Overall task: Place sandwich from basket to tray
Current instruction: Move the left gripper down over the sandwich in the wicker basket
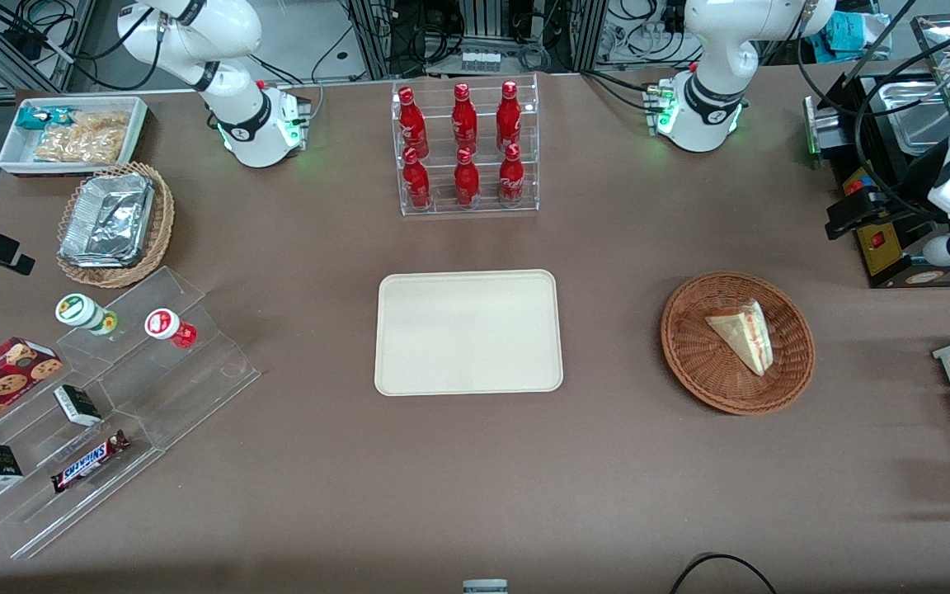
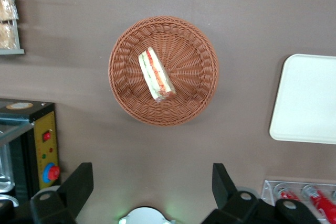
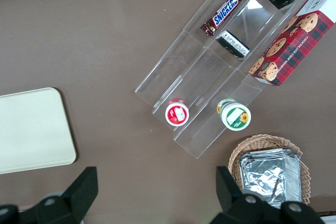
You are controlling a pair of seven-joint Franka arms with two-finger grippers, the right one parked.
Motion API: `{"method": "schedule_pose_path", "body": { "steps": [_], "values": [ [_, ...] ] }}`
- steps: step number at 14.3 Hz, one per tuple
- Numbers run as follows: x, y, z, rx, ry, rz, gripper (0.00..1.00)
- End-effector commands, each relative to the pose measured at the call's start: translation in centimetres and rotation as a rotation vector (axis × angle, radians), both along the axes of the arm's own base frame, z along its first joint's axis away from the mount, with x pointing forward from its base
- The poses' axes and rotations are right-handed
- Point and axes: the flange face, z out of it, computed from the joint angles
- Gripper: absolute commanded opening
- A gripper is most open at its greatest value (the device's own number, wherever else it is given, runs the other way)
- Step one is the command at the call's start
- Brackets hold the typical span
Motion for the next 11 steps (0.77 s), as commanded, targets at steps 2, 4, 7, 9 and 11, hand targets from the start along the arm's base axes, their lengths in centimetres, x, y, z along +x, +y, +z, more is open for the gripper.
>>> {"method": "schedule_pose_path", "body": {
  "steps": [2,4,7,9,11],
  "values": [
    [0.1,0.1,-0.6,0.018,0.031,-0.026,1.0],
    [0.1,0.2,-3.0,0.023,0.072,-0.025,1.0],
    [1.0,0.5,-8.5,0.028,0.153,-0.02,1.0],
    [1.2,0.5,-12.7,0.03,0.162,-0.02,1.0],
    [0.7,1.0,-16.9,0.032,0.153,-0.01,1.0]
  ]
}}
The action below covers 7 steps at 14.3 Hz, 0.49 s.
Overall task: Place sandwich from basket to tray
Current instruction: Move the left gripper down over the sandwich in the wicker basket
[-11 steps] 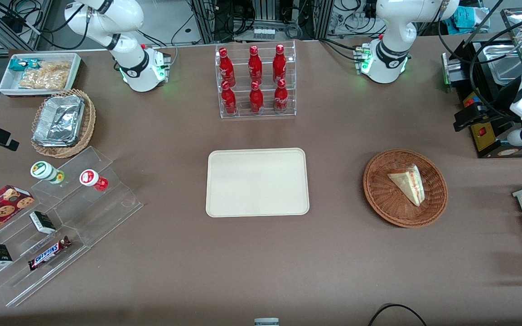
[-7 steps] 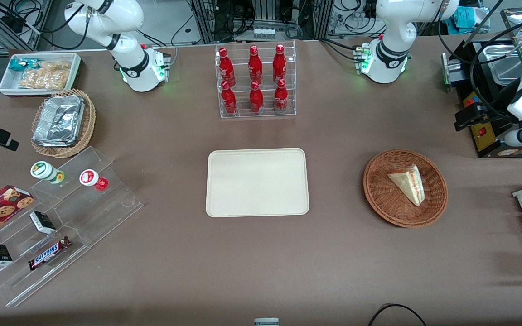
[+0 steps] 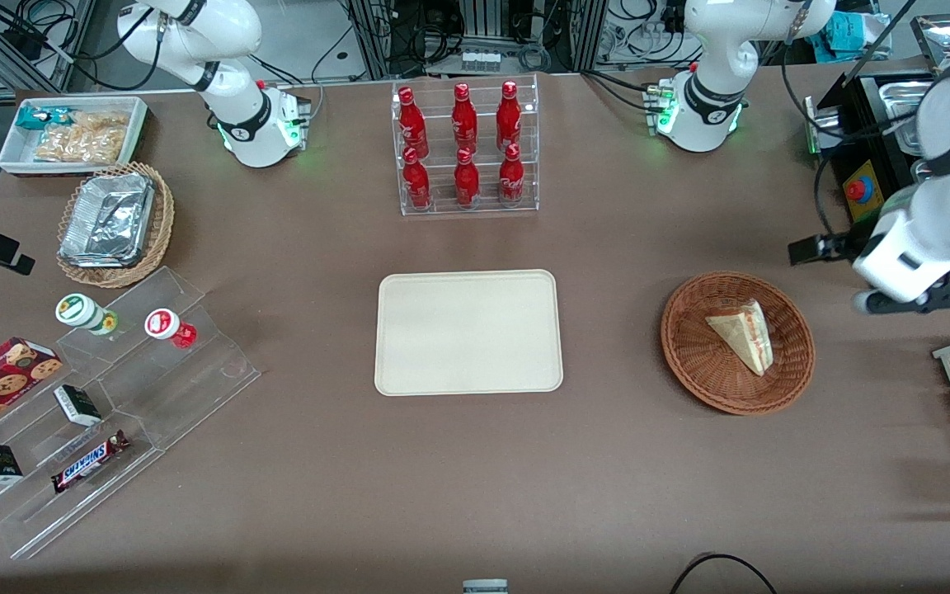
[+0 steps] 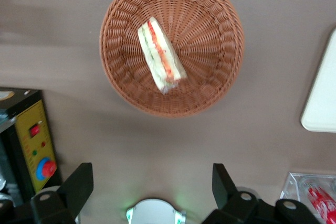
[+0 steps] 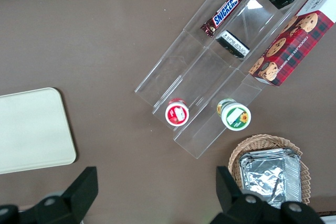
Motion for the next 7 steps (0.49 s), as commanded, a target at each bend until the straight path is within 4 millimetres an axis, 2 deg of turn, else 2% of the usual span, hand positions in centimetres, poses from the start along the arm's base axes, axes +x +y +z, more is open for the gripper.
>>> {"method": "schedule_pose_path", "body": {
  "steps": [1,4,7],
  "values": [
    [-1.3,0.5,-5.0,0.012,-0.022,0.0,1.0],
    [-2.2,1.2,-10.2,0.02,-0.085,0.066,1.0],
    [-3.3,1.4,-14.0,0.036,-0.161,0.19,1.0]
  ]
}}
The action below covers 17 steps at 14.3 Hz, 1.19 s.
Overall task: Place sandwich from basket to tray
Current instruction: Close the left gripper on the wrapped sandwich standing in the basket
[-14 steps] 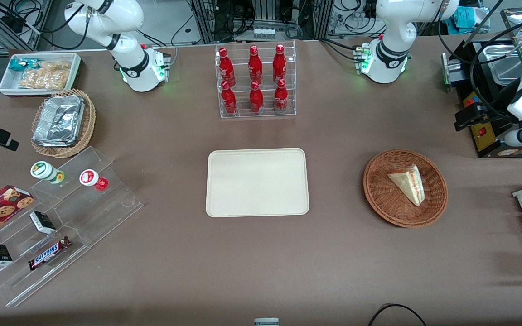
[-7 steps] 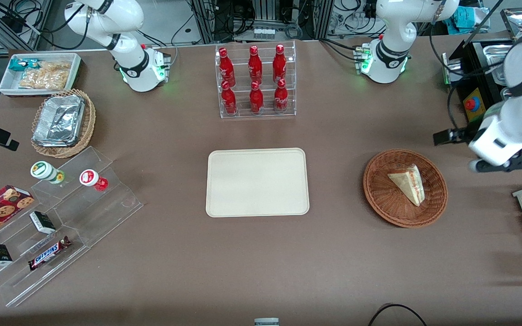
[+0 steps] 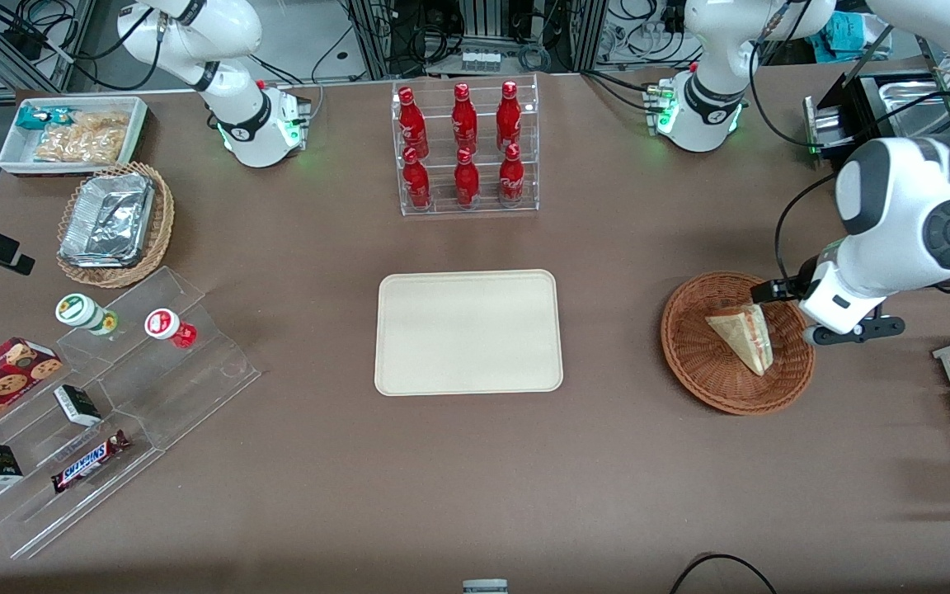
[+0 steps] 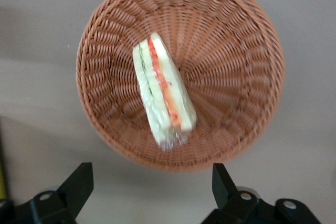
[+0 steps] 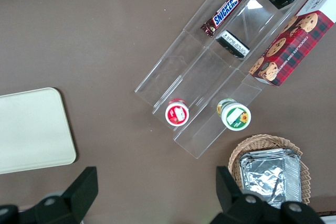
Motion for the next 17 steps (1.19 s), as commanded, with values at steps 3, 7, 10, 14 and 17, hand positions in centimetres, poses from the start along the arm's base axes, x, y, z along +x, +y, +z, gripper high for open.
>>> {"method": "schedule_pose_path", "body": {
  "steps": [3,7,10,14,17],
  "values": [
    [-2.1,0.0,-4.2,0.033,-0.111,0.269,1.0],
    [-1.8,-0.1,-7.7,0.04,-0.128,0.401,1.0],
    [-1.9,-0.2,-10.5,0.042,-0.154,0.496,0.73],
    [-1.8,-0.2,-9.7,0.046,-0.141,0.502,0.06],
    [-0.6,-1.1,-6.3,0.066,-0.046,0.416,0.02]
  ]
}}
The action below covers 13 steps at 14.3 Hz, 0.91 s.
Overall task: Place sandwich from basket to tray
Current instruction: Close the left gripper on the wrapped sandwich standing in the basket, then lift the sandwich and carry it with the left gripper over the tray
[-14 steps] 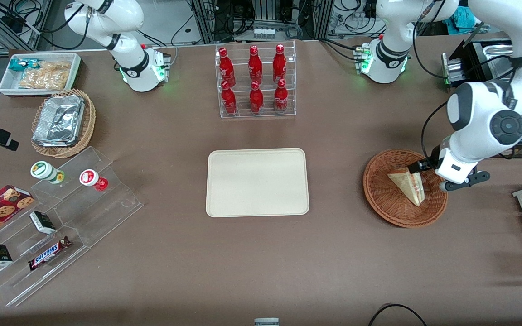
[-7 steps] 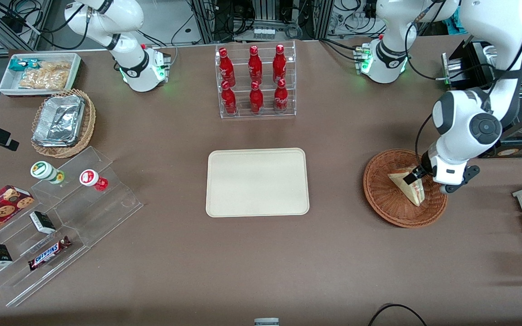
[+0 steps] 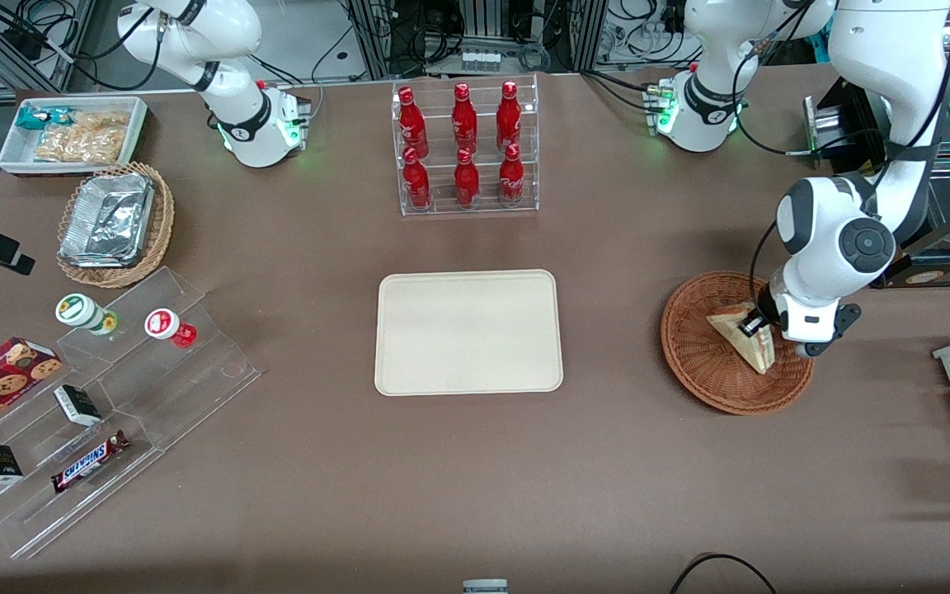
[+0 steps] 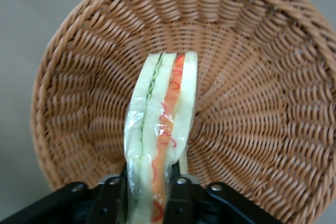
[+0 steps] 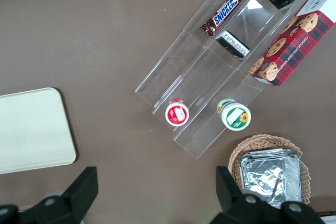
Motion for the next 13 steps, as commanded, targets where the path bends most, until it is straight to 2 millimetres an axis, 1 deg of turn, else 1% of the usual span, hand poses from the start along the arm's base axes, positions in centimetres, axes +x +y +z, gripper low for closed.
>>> {"method": "schedule_pose_path", "body": {
  "steps": [1,2,3,5,6,7,8,9,11,12,13],
  "values": [
    [2.1,-1.8,5.7,-0.005,0.082,-0.107,0.01],
    [2.9,-3.6,7.3,-0.025,0.1,-0.135,0.0],
    [3.4,-5.7,8.5,-0.042,0.092,-0.183,0.0],
    [3.7,-10.0,8.9,-0.092,0.085,-0.486,0.02],
    [3.3,-12.1,9.0,-0.113,0.082,-0.542,0.02],
    [3.0,-14.8,9.0,-0.122,0.075,-0.561,0.0],
    [3.1,-18.5,8.4,-0.134,0.078,-0.577,0.0],
    [3.5,-21.2,8.1,-0.133,0.079,-0.563,0.0],
    [2.9,-27.3,7.1,-0.138,0.08,-0.57,0.0],
    [2.8,-29.8,6.6,-0.141,0.08,-0.562,0.0],
    [2.4,-33.0,6.3,-0.14,0.075,-0.549,0.0]
  ]
}}
